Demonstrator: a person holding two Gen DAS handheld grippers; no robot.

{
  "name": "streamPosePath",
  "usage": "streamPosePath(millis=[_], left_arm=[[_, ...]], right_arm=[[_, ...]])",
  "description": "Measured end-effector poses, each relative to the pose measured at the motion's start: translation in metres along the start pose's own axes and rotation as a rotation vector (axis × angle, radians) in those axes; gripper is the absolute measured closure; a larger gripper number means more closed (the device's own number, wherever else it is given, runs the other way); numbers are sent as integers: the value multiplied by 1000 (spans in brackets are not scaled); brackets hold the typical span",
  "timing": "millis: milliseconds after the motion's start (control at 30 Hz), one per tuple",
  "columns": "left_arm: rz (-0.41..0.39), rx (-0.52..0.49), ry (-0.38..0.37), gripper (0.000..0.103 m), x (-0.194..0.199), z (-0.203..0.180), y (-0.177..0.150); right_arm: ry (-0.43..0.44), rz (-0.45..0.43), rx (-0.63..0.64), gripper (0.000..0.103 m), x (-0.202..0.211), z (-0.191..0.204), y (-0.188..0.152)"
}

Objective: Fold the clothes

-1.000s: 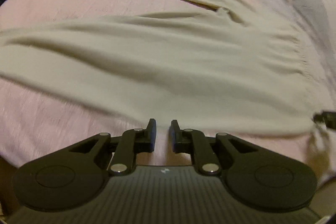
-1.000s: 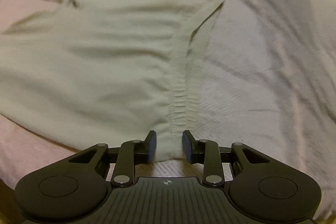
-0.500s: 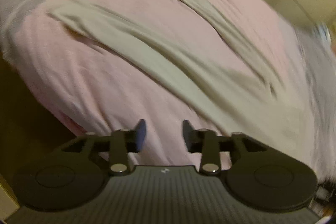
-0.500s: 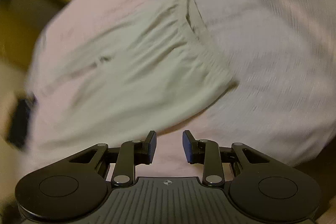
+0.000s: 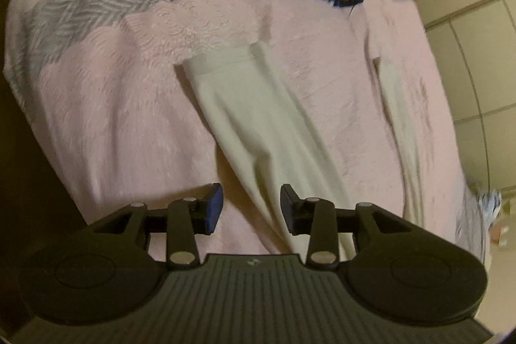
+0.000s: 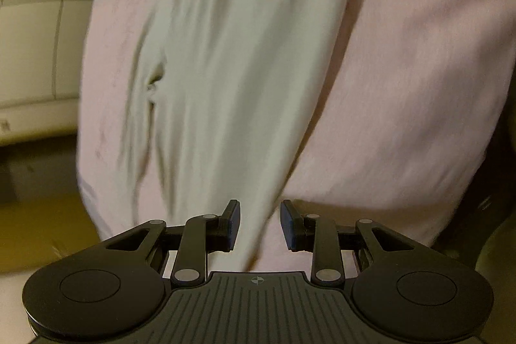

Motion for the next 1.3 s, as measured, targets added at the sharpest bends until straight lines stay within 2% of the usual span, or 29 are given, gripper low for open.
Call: streamPosePath(millis=[67, 167, 200, 233, 367, 533, 600, 633, 667, 700, 733, 767, 800, 900, 933, 967, 1000, 1033, 1133, 1233, 1300], left_arm=[[4, 18, -16, 75, -8, 6, 8], [50, -27, -43, 103, -21, 11, 10], [67, -63, -54, 103, -25, 11, 10], [74, -111, -77, 103, -26, 8, 12], [59, -371, -206, 103, -16, -15, 27], [131, -690, -171, 103, -26, -6, 21], [142, -728, -164, 103, -26, -2, 22], [140, -714, -160, 103, -23, 0, 23], [133, -651, -160, 103, -20, 1, 25], [129, -554, -165, 100, -17, 4, 26], [125, -457, -170, 91, -15, 7, 27], [120, -359, -175, 80, -12, 10, 29], [116, -263, -173, 73, -12, 14, 29], [105, -41, -154, 74, -24, 28, 23], [100, -6, -159, 79, -27, 29, 21], [95, 5, -167, 96, -31, 29, 20], [88, -16, -175, 103, -33, 27, 19], [79, -77, -184, 103, -33, 23, 20], [68, -319, -208, 103, -26, 12, 22], [94, -610, -151, 102, -26, 15, 12], [97, -728, -137, 103, -21, 8, 6]], right_arm=[[-8, -15, 1, 72, -7, 2, -10], [-29, -27, 68, 72, -14, 5, -15], [-36, -30, 97, 75, -15, 6, -15], [-44, -33, 126, 103, -17, 8, -16], [-64, -46, 237, 103, -15, 16, -11], [-184, -59, 342, 103, -11, -1, 13], [-182, -41, 325, 103, -11, -3, 19], [-162, -32, 301, 103, -10, 0, 21], [-146, -26, 286, 100, -9, 3, 22], [-128, -25, 274, 92, -7, 7, 23], [-103, -29, 264, 76, -6, 12, 23], [-85, -33, 256, 67, -6, 15, 24], [-81, -37, 254, 51, -9, 17, 24], [-71, -46, 250, 51, -19, 21, 22], [-70, -44, 252, 53, -20, 20, 17], [-72, -38, 259, 62, -22, 18, 12], [-84, -27, 272, 95, -23, 14, 5], [-95, -15, 285, 103, -24, 9, -2], [-113, -16, 334, 103, -20, 3, -8], [-143, 2, 376, 103, -21, -6, -7], [-183, 32, 435, 103, -21, -1, -6]])
Point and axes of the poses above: each gripper's, at about its wrist camera, not at the fingertips, and x roughly against the way its jaws point, z to its left, y to its top, the point moved 9 cm from there along -x, roughly the way its jaws point, and after that the axes turned 14 degrees about -z, right-handed, at the moved point
